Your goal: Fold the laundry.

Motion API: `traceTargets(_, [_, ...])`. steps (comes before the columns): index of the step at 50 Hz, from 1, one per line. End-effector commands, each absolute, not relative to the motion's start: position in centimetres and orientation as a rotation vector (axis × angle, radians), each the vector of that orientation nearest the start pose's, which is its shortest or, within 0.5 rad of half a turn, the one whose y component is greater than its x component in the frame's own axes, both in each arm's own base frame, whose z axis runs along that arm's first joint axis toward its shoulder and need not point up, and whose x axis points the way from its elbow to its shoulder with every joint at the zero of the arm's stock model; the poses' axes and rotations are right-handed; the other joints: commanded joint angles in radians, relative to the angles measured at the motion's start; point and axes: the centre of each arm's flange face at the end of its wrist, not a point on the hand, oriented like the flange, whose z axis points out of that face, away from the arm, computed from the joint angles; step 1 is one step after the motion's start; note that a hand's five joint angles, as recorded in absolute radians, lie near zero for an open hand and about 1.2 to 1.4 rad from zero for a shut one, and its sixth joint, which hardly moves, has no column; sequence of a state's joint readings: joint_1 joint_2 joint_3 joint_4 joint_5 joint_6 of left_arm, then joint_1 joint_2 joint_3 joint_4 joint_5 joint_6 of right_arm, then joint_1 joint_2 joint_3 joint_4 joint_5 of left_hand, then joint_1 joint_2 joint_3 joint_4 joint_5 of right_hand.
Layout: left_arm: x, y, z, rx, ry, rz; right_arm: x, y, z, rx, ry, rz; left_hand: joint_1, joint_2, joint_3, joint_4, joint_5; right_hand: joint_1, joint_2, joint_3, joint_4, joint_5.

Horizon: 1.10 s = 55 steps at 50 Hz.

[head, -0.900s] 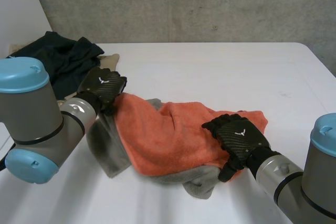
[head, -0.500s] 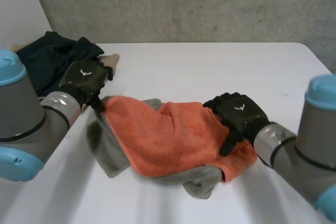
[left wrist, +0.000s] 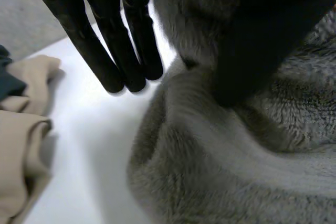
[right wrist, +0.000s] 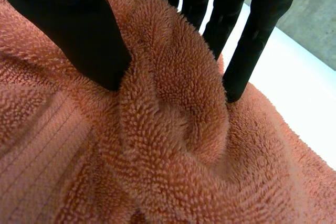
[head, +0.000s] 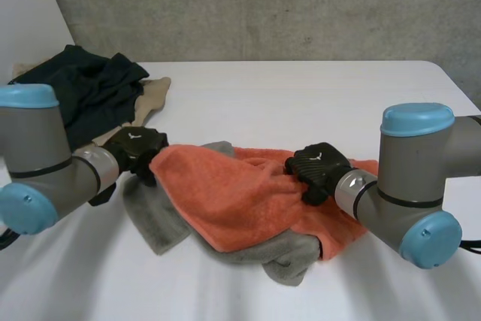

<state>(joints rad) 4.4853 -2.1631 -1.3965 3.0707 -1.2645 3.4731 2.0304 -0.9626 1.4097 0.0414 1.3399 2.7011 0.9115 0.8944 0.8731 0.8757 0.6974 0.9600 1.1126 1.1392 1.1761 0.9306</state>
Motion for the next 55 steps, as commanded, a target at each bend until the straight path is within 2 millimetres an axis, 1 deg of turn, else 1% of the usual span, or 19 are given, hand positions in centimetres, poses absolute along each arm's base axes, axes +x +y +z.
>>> traceTargets(1, [-24.6, -33.4, 16.8, 1.022, 2.652, -1.763, 28.4, -27.6, 16.5, -1.177, 2.158, -1.652, 0.485, 0.502, 0.523, 0.521, 0.524, 0.436, 0.284, 0.257, 0.220, 0.291])
traceTargets(3, [-24.4, -33.8, 18.4, 0.978, 2.615, -1.816, 27.8, -28.2, 17.9, -1.134, 2.138, -1.726, 0.485, 0.502, 0.523, 0.521, 0.524, 0.436, 0.284, 0.257, 0.220, 0.291])
traceTargets(7, [-23.2, -34.9, 23.9, 0.780, 2.490, -2.038, 26.4, -29.2, 21.5, -1.020, 2.077, -1.883, 0.485, 0.502, 0.523, 0.521, 0.524, 0.436, 0.284, 0.257, 0.220, 0.291])
traceTargets(8, [-22.4, -35.4, 26.5, 0.692, 2.409, -2.147, 25.9, -29.4, 22.9, -0.978, 2.059, -1.924, 0.485, 0.502, 0.523, 0.521, 0.524, 0.436, 0.284, 0.257, 0.220, 0.291])
traceTargets(11, [-21.1, -36.3, 30.5, 0.548, 2.248, -2.320, 25.2, -29.8, 24.6, -0.917, 2.035, -1.981, 0.485, 0.502, 0.523, 0.521, 0.524, 0.436, 0.284, 0.257, 0.220, 0.291])
traceTargets(12, [-20.1, -36.9, 33.1, 0.449, 2.123, -2.424, 24.7, -29.9, 25.5, -0.889, 2.022, -2.009, 0.485, 0.502, 0.523, 0.521, 0.524, 0.436, 0.284, 0.257, 0.220, 0.291])
traceTargets(15, [-18.3, -37.8, 37.1, 0.297, 1.912, -2.543, 24.2, -30.2, 26.5, -0.864, 2.003, -2.036, 0.485, 0.502, 0.523, 0.521, 0.524, 0.436, 0.284, 0.257, 0.220, 0.291])
traceTargets(16, [-16.4, -39.0, 39.0, 0.171, 1.805, -2.564, 24.0, -30.3, 26.8, -0.864, 2.000, -2.040, 0.485, 0.502, 0.523, 0.521, 0.524, 0.436, 0.284, 0.257, 0.220, 0.291])
traceTargets(20, [-12.1, -41.8, 41.7, -0.029, 1.660, -2.531, 23.9, -30.1, 26.4, -0.895, 2.011, -1.997, 0.485, 0.502, 0.523, 0.521, 0.524, 0.436, 0.284, 0.257, 0.220, 0.291])
traceTargets(22, [-11.2, -42.9, 41.9, -0.053, 1.646, -2.515, 24.0, -30.0, 25.9, -0.911, 2.024, -1.969, 0.485, 0.502, 0.523, 0.521, 0.524, 0.436, 0.284, 0.257, 0.220, 0.291])
traceTargets(27, [-10.4, -45.7, 39.6, -0.025, 1.728, -2.420, 24.8, -29.2, 23.8, -0.977, 2.068, -1.866, 0.485, 0.502, 0.523, 0.521, 0.524, 0.436, 0.284, 0.257, 0.220, 0.291])
traceTargets(31, [-10.6, -47.3, 35.7, 0.046, 1.829, -2.293, 25.4, -28.4, 22.3, -1.037, 2.091, -1.805, 0.485, 0.502, 0.523, 0.521, 0.524, 0.436, 0.284, 0.257, 0.220, 0.291])
traceTargets(35, [-11.7, -47.4, 32.1, 0.144, 1.942, -2.179, 26.1, -27.8, 21.1, -1.075, 2.096, -1.759, -0.306, -0.289, -0.267, -0.270, -0.266, 0.436, 0.284, 0.257, 0.220, 0.291])
traceTargets(36, [-12.4, -47.0, 30.9, 0.195, 1.986, -2.139, 26.2, -27.7, 20.9, -1.079, 2.100, -1.748, -0.610, -0.593, -0.571, -0.574, -0.570, 0.436, 0.284, 0.257, 0.220, 0.291])
traceTargets(37, [-12.8, -46.7, 30.5, 0.225, 2.000, -2.127, 26.3, -27.6, 20.7, -1.084, 2.101, -1.742, -0.737, -0.720, -0.699, -0.701, -0.697, 0.436, 0.284, 0.257, 0.220, 0.291])
traceTargets(42, [-14.9, -44.2, 28.3, 0.391, 2.083, -2.056, 26.4, -27.4, 20.5, -1.091, 2.103, -1.729, -0.737, -0.720, -0.699, -0.701, -0.697, 0.436, 0.284, 0.257, 0.220, 0.291])
traceTargets(49, [-19.0, -37.7, 23.6, 0.742, 2.280, -1.914, 26.5, -27.1, 20.1, -1.104, 2.102, -1.714, -0.737, -0.720, -0.699, -0.701, -0.697, 0.436, 0.284, 0.257, 0.220, 0.291])
traceTargets(51, [-19.7, -36.9, 21.8, 0.842, 2.273, -1.899, 26.6, -27.0, 19.9, -1.114, 2.103, -1.704, -0.737, -0.720, -0.699, -0.701, -0.697, 0.436, 0.284, 0.257, 0.220, 0.291])
traceTargets(55, [-20.0, -38.1, 18.8, 0.901, 2.184, -1.898, 26.9, -26.8, 19.5, -1.136, 2.096, -1.687, -0.737, -0.720, -0.699, -0.701, -0.697, 0.436, 0.284, 0.257, 0.220, 0.291])
